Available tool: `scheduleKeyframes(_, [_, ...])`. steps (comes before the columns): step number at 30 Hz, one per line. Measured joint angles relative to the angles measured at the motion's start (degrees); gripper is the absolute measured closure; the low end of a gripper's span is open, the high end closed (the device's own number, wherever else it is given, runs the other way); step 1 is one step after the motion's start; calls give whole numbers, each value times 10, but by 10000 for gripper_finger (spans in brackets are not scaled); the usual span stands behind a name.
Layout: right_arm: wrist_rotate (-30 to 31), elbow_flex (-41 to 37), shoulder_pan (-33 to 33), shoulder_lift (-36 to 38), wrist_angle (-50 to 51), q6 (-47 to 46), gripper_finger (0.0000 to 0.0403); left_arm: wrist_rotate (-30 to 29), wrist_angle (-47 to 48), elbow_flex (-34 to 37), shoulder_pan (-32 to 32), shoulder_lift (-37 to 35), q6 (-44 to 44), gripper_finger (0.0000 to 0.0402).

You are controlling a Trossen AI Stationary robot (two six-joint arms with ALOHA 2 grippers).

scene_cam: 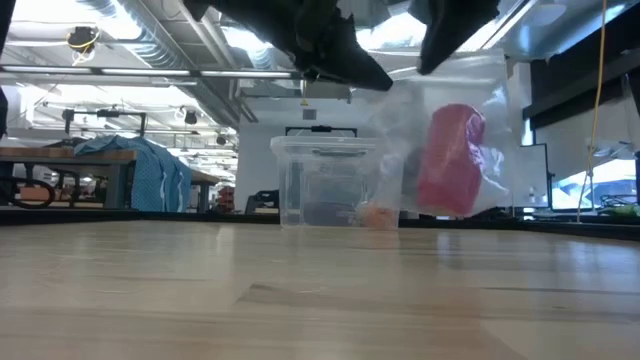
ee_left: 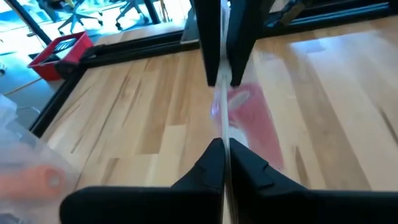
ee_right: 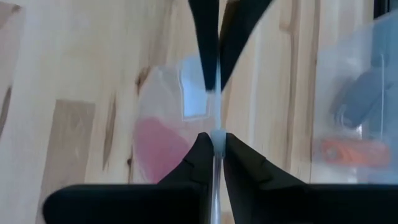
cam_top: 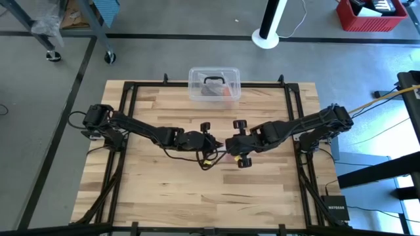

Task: Roll bandage
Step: Close the transparent zip lock bag

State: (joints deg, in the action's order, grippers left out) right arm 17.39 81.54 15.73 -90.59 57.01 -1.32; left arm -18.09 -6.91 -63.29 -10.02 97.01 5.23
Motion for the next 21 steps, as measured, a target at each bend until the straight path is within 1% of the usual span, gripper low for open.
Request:
scheduleKeyframes(6, [-5,1,0,0,60,-23,372,-9,58,0,0,0,-3,401])
scheduleKeyframes(9, [-19,6,1,1,111,-38,372,-16,80,4,3,0,-4,401])
scheduleKeyframes(13, [-19,11,1,1,94,-43,372,-16,65,2,3,0,-7,401])
scheduleKeyframes(17, [-16,11,0,1,71,-38,372,-16,71,2,3,-1,-9,401])
scheduleKeyframes(21, [-6,11,0,1,48,-21,372,-16,137,-11,2,-43,-19,401])
